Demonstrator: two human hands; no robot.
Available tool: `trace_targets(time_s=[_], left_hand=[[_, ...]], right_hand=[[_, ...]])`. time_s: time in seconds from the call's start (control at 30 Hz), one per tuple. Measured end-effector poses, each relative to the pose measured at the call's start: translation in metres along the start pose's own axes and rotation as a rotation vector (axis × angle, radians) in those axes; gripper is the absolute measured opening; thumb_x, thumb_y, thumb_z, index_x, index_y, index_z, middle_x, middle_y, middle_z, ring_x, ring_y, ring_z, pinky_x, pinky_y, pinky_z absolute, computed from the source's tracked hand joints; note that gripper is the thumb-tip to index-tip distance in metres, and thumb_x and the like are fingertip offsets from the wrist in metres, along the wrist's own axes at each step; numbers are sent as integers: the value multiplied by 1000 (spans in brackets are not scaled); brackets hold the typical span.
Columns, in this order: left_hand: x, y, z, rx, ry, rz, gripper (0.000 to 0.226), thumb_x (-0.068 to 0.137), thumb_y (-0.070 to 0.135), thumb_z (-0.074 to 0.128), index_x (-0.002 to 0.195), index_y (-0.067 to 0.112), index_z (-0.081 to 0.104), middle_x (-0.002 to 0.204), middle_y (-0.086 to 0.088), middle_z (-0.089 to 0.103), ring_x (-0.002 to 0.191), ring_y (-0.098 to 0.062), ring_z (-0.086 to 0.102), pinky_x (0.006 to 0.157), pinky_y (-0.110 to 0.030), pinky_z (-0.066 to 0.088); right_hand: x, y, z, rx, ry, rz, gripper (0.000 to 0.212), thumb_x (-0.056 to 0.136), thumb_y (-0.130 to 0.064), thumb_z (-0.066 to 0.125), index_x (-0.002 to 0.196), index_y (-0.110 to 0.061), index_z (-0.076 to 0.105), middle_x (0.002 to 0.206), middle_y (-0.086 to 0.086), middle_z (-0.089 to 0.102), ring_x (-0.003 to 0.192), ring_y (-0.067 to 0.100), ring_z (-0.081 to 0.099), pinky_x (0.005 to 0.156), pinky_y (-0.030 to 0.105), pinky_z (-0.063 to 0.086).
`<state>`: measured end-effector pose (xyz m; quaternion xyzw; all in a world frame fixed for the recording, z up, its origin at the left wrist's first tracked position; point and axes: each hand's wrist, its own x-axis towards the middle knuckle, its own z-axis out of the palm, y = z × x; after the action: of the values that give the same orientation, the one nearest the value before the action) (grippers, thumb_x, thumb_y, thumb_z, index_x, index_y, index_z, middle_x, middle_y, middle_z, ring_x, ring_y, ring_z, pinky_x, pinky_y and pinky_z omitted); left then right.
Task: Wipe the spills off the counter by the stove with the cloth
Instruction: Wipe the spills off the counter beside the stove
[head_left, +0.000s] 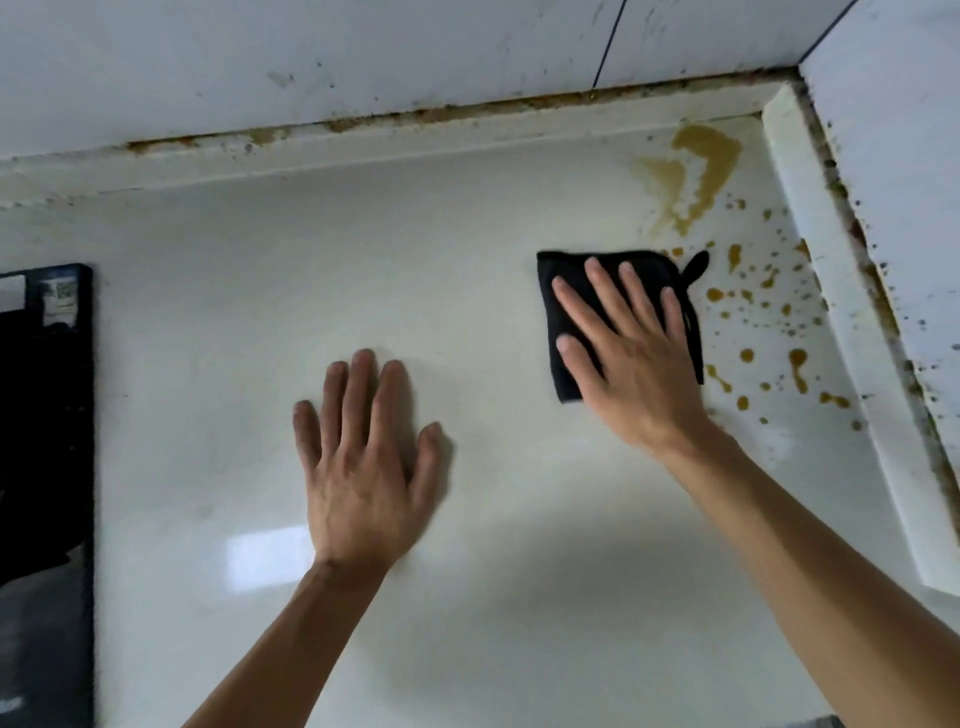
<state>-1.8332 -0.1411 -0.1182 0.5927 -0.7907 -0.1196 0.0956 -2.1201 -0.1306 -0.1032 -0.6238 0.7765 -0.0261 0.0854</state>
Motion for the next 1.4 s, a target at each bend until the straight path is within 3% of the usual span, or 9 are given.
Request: trace_targets(time_s=[0.13, 0.37, 0.5, 0.63, 0.77, 0.9, 1.03, 1.17, 1.4], left_hand=[[2, 1, 0, 7, 23, 9, 69, 99, 53, 46, 160, 23, 38, 173, -3, 30, 164, -29, 20, 128, -63, 18], [3, -2, 4, 20, 79, 38, 64, 96, 52, 48, 154, 25, 40, 167, 1, 33, 160, -24, 24, 126, -54, 16], [5, 0, 4, 23, 75, 35, 63, 95, 52, 49, 152, 26, 39, 166, 3, 34, 159, -23, 25, 125, -52, 17], [3, 2, 1, 9, 67, 35, 63, 96, 50, 48, 152, 24, 41, 166, 0, 35, 159, -24, 25, 126, -51, 16], [1, 8, -5, -4, 55, 27, 64, 98, 48, 47, 154, 18, 43, 168, -7, 36, 160, -29, 26, 127, -54, 17], [2, 6, -5, -6, 46, 44, 62, 98, 47, 47, 152, 19, 43, 167, -7, 36, 159, -30, 26, 125, -58, 20], [0, 7, -5, -22, 40, 40, 59, 98, 46, 49, 150, 20, 44, 166, -7, 36, 159, -31, 26, 125, -59, 20], [0, 7, -7, -18, 42, 55, 55, 98, 46, 48, 146, 18, 46, 163, -7, 39, 157, -31, 28, 123, -58, 22], [-1, 8, -9, -41, 48, 64, 54, 98, 46, 48, 145, 18, 46, 161, -7, 38, 157, -28, 26, 123, -54, 19]], right_hand=[[25, -24, 0, 40, 45, 157, 59, 109, -52, 30, 166, -40, 23, 178, -2, 15, 165, 27, 10, 131, 58, 8], [-84, -2, 13, 26, 15, -43, 59, 108, -55, 34, 165, -42, 27, 177, -7, 15, 165, 21, 9, 132, 51, 7], [-73, 38, -1, 5, -1, 110, 60, 108, -56, 27, 166, -42, 22, 178, -5, 14, 165, 24, 9, 131, 56, 11], [-41, 16, -1, 22, 31, 254, 61, 108, -54, 25, 167, -40, 20, 178, -1, 13, 165, 28, 8, 131, 58, 7], [-90, -4, 14, 11, 65, 99, 59, 109, -53, 32, 166, -38, 29, 177, -1, 19, 164, 28, 14, 131, 57, 12], [-155, 25, 16, 13, -22, 5, 59, 109, -55, 32, 166, -44, 22, 178, -9, 11, 165, 20, 6, 132, 52, 8], [-141, 63, 0, 6, -28, 168, 60, 108, -55, 27, 166, -42, 23, 178, -5, 13, 165, 24, 7, 131, 55, 9], [-101, 34, 1, -2, 22, 357, 61, 109, -53, 26, 167, -39, 20, 178, -2, 12, 165, 28, 8, 131, 58, 6], [-180, 23, 18, 9, 0, 40, 58, 109, -55, 33, 165, -42, 27, 177, -7, 17, 165, 22, 11, 131, 54, 12]])
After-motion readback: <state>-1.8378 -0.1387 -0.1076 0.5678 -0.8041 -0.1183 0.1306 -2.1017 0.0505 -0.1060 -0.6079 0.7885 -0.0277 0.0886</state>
